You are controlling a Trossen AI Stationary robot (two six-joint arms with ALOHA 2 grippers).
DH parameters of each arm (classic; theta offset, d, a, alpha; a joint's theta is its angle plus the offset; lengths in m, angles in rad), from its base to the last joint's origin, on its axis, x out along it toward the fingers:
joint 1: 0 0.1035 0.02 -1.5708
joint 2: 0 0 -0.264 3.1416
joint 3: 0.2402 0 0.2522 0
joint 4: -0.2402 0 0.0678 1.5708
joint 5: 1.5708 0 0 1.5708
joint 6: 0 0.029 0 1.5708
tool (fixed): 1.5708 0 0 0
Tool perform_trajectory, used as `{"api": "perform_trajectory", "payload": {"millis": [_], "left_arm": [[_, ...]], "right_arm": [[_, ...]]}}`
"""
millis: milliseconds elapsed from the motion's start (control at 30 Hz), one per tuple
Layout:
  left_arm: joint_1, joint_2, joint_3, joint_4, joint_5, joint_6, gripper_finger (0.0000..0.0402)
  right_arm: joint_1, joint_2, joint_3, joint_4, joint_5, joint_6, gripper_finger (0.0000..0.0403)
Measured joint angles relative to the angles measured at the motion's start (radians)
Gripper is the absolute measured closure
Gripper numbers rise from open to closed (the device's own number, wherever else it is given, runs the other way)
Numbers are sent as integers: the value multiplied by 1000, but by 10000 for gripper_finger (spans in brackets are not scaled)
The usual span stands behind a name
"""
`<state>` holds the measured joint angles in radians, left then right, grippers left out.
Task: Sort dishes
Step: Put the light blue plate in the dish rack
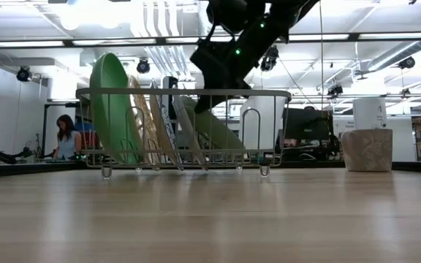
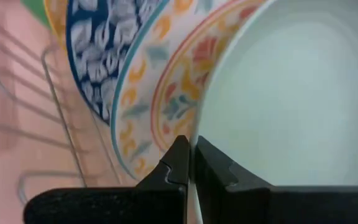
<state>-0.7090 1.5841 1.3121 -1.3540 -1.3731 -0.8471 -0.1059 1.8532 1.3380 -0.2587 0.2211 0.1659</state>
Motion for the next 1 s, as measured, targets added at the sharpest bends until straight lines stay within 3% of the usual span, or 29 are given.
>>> {"api": "perform_trajectory", "payload": {"millis": [233,700,867,1000], "left_arm": [[0,0,0,0,-1,0,401],[-2,0,1,-4,-4,0,401],[-2,-2,2,-4,-6,0,401],[-3,-2,2,-4,-6,0,401]], "right_arm": [[0,-60,0,39,-18,127,402],[-95,-199,-42,217,-223,181,402],[-126,-230,-137,458,-359,259,403],[-130,-269,-274,667,-333,331,403]]}}
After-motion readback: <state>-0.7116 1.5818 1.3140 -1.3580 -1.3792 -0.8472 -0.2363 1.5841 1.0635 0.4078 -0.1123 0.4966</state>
